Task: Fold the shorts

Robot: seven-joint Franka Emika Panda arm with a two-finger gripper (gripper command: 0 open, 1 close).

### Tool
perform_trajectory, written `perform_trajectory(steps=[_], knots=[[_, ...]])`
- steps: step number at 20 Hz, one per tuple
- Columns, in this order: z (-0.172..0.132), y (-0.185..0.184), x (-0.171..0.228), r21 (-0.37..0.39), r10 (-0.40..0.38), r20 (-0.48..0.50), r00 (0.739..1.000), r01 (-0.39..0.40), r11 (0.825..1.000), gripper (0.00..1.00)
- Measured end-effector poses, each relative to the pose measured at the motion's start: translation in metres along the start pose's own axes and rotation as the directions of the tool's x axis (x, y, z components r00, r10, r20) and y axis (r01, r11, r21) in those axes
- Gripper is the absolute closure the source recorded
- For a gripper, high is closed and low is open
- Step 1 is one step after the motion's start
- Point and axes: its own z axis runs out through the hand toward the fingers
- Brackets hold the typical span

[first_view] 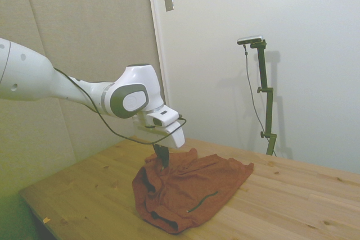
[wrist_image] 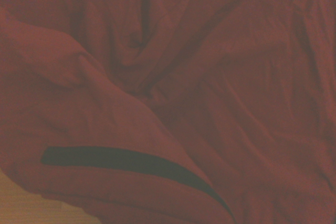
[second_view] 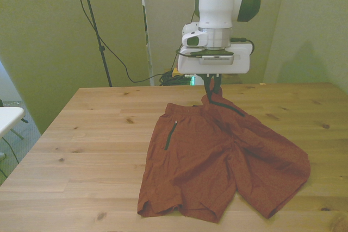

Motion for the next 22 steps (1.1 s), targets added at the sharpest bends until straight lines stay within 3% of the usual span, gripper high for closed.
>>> perform_trajectory(steps=[6,13,14,18,22], knots=[[-0.021,0.024,0.027,0.022,0.03,0.012,0.999,-0.03,0.999,1.0],[-0.007,0.082,0.068,0.056,0.091,0.062,0.994,-0.094,0.994,1.0],[0.002,0.089,0.072,0.065,0.084,0.083,0.993,-0.089,0.994,0.0],[0.033,0.105,0.082,0.164,0.006,0.212,0.977,-0.041,0.986,0.0],[0.041,0.131,0.099,0.259,-0.049,0.361,0.931,-0.05,0.965,0.0]])
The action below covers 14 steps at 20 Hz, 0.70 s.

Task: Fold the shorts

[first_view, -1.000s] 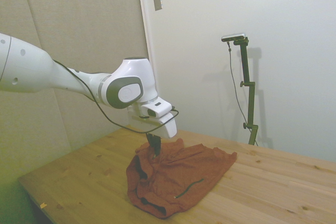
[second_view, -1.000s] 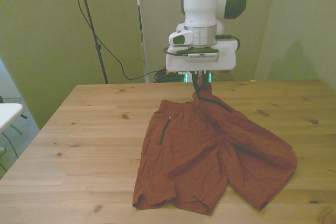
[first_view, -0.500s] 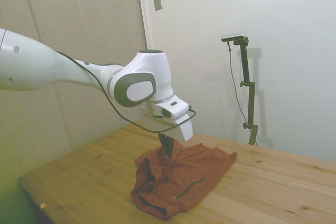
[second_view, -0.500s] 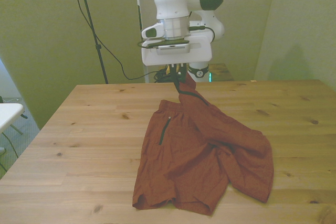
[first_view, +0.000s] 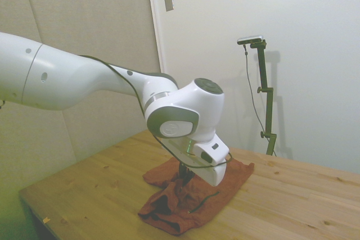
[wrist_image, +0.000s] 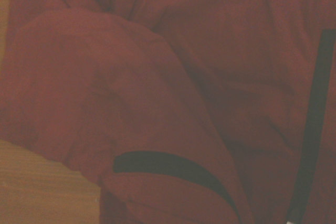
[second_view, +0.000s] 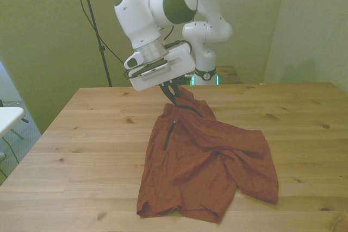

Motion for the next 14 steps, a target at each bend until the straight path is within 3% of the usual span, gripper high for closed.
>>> perform_trajectory(steps=[3,14], knots=[[-0.001,0.007,0.014,0.021,0.014,0.048,0.999,-0.015,1.0,0.0],[-0.035,0.01,0.016,0.01,0.019,0.034,0.999,-0.019,1.0,0.0]])
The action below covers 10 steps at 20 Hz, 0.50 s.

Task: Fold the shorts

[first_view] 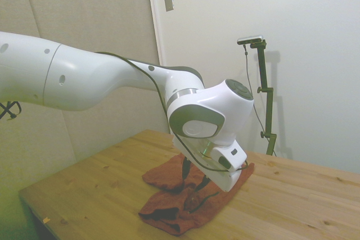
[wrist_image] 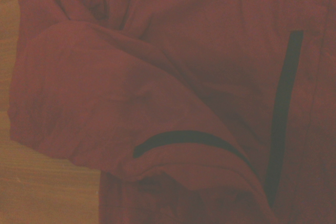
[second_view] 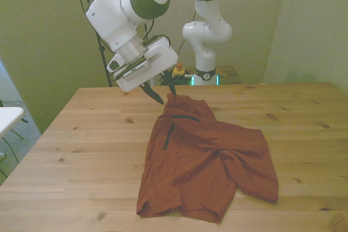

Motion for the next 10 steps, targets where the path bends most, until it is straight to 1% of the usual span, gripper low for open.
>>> perform_trajectory(steps=[4,6,8,10], knots=[[-0.035,-0.016,-0.042,-0.057,-0.04,-0.067,0.997,0.036,0.998,0.0],[-0.042,-0.037,-0.068,-0.112,-0.054,-0.148,0.987,0.037,0.993,0.0],[-0.03,-0.072,-0.097,-0.165,-0.081,-0.235,0.969,0.042,0.985,0.0],[0.003,-0.121,-0.133,-0.217,-0.131,-0.319,0.939,0.062,0.974,0.0]])
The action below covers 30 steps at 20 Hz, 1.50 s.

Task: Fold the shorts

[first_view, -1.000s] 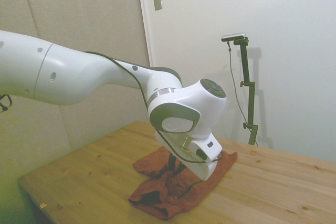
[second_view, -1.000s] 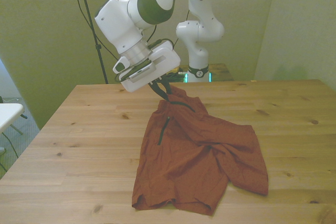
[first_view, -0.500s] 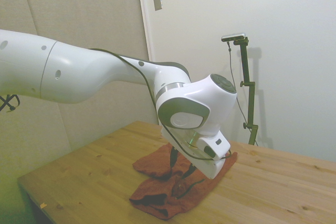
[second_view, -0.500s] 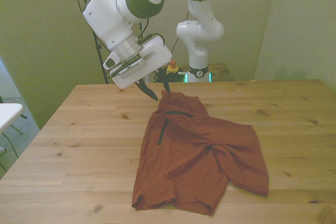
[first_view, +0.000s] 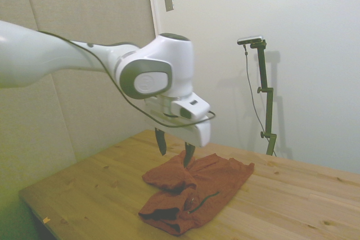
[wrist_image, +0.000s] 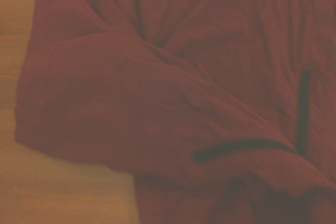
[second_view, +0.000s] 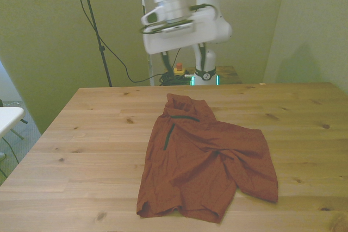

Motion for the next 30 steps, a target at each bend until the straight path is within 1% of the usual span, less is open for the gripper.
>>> perform_trajectory(steps=[2,3,5,7,8,9,11,13,15,18,19,20,21,22,23,24,26,30], knots=[[0.022,-0.055,-0.04,-0.041,-0.053,-0.094,0.994,0.049,0.998,0.0],[0.039,-0.078,-0.06,-0.062,-0.084,-0.138,0.987,0.076,0.995,0.0],[0.079,-0.112,-0.093,-0.116,-0.163,-0.213,0.963,0.141,0.983,0.0],[0.118,-0.13,-0.122,-0.179,-0.254,-0.264,0.931,0.211,0.961,0.0],[0.136,-0.135,-0.137,-0.22,-0.308,-0.287,0.907,0.25,0.943,0.0],[0.147,-0.138,-0.149,-0.258,-0.355,-0.309,0.882,0.281,0.924,0.0],[0.161,-0.139,-0.166,-0.329,-0.439,-0.354,0.826,0.33,0.885,0.0],[0.166,-0.143,-0.178,-0.387,-0.515,-0.403,0.757,0.369,0.845,0.0],[0.17,-0.147,-0.19,-0.438,-0.585,-0.45,0.675,0.404,0.803,0.0],[0.182,-0.152,-0.208,-0.507,-0.672,-0.509,0.538,0.443,0.739,0.0],[0.189,-0.151,-0.214,-0.522,-0.69,-0.524,0.499,0.452,0.723,0.0],[0.201,-0.148,-0.22,-0.532,-0.703,-0.531,0.474,0.459,0.711,0.0],[0.214,-0.143,-0.226,-0.54,-0.712,-0.526,0.465,0.465,0.702,0.0],[0.226,-0.139,-0.23,-0.548,-0.72,-0.515,0.465,0.468,0.694,0.0],[0.233,-0.136,-0.233,-0.556,-0.727,-0.505,0.466,0.469,0.687,0.0],[0.233,-0.137,-0.233,-0.562,-0.729,-0.506,0.461,0.465,0.684,0.0],[0.232,-0.134,-0.232,-0.566,-0.728,-0.506,0.463,0.459,0.685,0.0],[0.229,-0.128,-0.22,-0.57,-0.716,-0.511,0.476,0.436,0.696,0.0]])
